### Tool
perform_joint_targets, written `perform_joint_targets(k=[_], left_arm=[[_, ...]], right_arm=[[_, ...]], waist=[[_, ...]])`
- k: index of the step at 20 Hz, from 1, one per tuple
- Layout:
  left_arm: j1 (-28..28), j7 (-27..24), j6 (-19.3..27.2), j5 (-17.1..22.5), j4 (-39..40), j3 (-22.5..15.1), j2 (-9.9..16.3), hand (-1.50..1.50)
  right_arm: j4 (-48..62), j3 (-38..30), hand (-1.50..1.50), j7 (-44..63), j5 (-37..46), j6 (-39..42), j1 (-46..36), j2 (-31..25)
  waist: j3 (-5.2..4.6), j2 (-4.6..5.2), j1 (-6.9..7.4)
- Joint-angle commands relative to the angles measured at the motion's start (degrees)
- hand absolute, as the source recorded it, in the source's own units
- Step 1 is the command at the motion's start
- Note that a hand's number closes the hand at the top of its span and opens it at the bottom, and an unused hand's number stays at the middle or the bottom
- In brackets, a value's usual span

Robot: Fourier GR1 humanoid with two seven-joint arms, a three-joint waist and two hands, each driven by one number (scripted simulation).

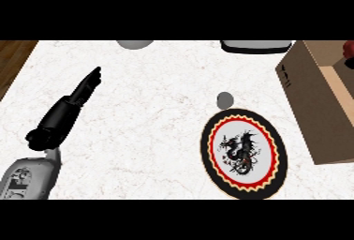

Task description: Pick the bell pepper from the plate and place it in the cardboard box

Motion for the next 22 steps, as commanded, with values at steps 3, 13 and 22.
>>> perform_joint_targets(k=[3, 13, 22], left_arm=[[2.59, -1.47, -0.44, -0.74, -0.79, 0.24, 0.57, 0.0], [2.98, -2.62, -1.3, -0.43, -0.23, 1.2, 0.33, 0.0], [2.96, -1.75, -1.3, 0.32, -1.14, 1.58, 0.2, 0.0]], right_arm=[[4.42, -1.45, 1.5, -6.4, -3.18, 11.88, 3.3, -5.32], [3.06, -5.03, -1.5, -19.78, -10.17, 13.99, 7.31, -4.16], [-4.26, -28.82, -1.5, -28.91, -32.46, -5.46, 3.88, -2.29]], waist=[[-0.03, -0.17, 0.06], [-0.01, -0.27, 0.04], [0.28, -0.59, -0.78]])
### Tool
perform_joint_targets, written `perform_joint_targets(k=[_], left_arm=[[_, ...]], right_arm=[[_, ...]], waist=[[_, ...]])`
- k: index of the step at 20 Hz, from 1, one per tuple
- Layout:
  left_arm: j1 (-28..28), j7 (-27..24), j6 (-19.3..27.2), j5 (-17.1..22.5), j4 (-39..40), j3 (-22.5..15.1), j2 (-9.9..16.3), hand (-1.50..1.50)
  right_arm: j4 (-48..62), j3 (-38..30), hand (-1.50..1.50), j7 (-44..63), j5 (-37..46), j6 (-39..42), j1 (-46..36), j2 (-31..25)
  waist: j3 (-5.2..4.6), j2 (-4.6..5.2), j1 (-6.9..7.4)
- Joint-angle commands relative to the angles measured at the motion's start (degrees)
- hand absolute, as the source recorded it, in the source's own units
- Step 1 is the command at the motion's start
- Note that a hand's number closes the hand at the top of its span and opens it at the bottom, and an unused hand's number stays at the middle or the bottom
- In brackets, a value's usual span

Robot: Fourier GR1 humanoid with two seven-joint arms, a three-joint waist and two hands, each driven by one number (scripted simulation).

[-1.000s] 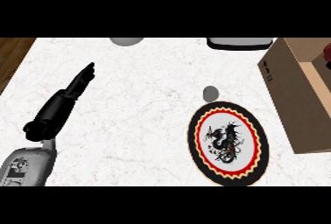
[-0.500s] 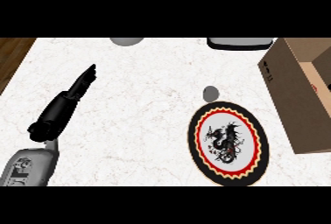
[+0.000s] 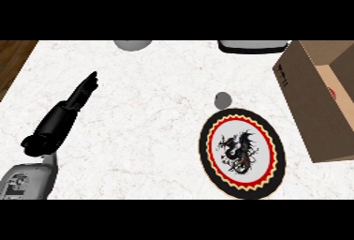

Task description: Pick the bell pepper from the plate and place it in the cardboard box

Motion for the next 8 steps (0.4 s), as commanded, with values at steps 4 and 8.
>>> perform_joint_targets(k=[4, 8], left_arm=[[1.04, 0.17, -0.34, 0.36, -1.44, 0.57, 0.34, 0.0], [-0.4, 2.42, -0.36, -0.6, -2.43, -0.47, -0.25, 0.0]], right_arm=[[-2.16, -15.26, -1.5, -6.95, -14.59, -5.94, 5.41, -1.64], [-2.34, -17.59, -1.5, -12.18, -18.77, -3.56, 11.09, -3.94]], waist=[[-0.12, 0.12, 0.09], [-0.17, 0.19, 0.29]])
